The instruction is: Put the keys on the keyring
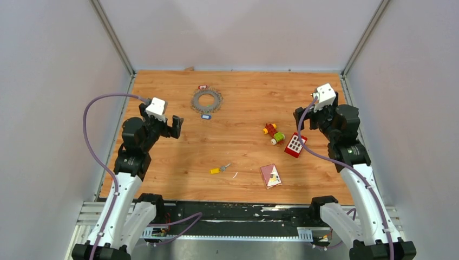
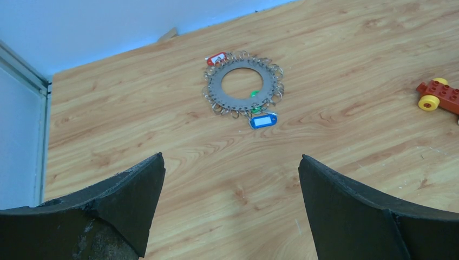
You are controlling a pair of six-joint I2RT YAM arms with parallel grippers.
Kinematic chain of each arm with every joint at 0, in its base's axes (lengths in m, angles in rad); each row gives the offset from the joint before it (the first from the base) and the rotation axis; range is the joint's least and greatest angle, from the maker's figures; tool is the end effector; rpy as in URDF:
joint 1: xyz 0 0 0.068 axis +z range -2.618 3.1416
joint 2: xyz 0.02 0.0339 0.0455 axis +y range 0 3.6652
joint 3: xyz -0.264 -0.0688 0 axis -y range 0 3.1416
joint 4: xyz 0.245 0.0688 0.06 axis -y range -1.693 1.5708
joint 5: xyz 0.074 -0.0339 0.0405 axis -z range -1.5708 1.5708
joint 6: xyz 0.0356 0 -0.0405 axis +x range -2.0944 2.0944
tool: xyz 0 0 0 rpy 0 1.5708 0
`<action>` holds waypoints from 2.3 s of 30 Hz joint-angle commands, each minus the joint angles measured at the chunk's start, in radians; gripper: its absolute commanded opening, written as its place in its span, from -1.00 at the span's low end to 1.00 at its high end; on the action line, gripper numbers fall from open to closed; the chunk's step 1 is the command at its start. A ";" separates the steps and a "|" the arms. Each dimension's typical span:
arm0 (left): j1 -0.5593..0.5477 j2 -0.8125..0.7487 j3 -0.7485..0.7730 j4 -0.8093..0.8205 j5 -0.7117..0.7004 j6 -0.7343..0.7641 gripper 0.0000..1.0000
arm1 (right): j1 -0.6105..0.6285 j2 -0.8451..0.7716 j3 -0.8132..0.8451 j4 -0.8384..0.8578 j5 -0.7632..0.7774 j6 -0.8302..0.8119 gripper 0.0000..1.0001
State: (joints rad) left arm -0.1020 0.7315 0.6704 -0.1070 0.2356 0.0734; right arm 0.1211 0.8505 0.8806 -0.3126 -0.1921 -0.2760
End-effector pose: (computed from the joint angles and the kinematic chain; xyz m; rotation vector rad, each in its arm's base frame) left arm 0.1771 -0.0265 0.3166 0.3240 1.7091 -0.2257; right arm 0.1913 0.0301 0.3489 -0.4945 1.7812 0.0700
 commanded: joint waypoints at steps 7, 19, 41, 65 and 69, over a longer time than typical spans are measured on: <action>0.001 -0.015 0.002 0.004 -0.039 0.016 1.00 | 0.002 -0.025 -0.012 0.058 0.033 -0.014 1.00; 0.001 -0.021 0.115 -0.131 0.040 0.129 1.00 | 0.002 -0.028 -0.027 0.048 -0.065 -0.045 1.00; -0.169 0.989 0.723 -0.369 0.001 0.175 0.57 | 0.003 -0.015 -0.046 0.038 -0.138 -0.083 1.00; -0.320 1.615 1.325 -0.523 -0.203 0.066 0.30 | 0.003 0.045 -0.061 0.030 -0.138 -0.126 1.00; -0.322 1.577 1.258 -0.497 -0.232 0.073 0.24 | 0.003 0.059 -0.054 0.019 -0.144 -0.129 1.00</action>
State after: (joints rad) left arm -0.4248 2.3600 1.9720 -0.6086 0.0475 0.1577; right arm 0.1211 0.8997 0.8162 -0.3008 -0.3149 -0.3916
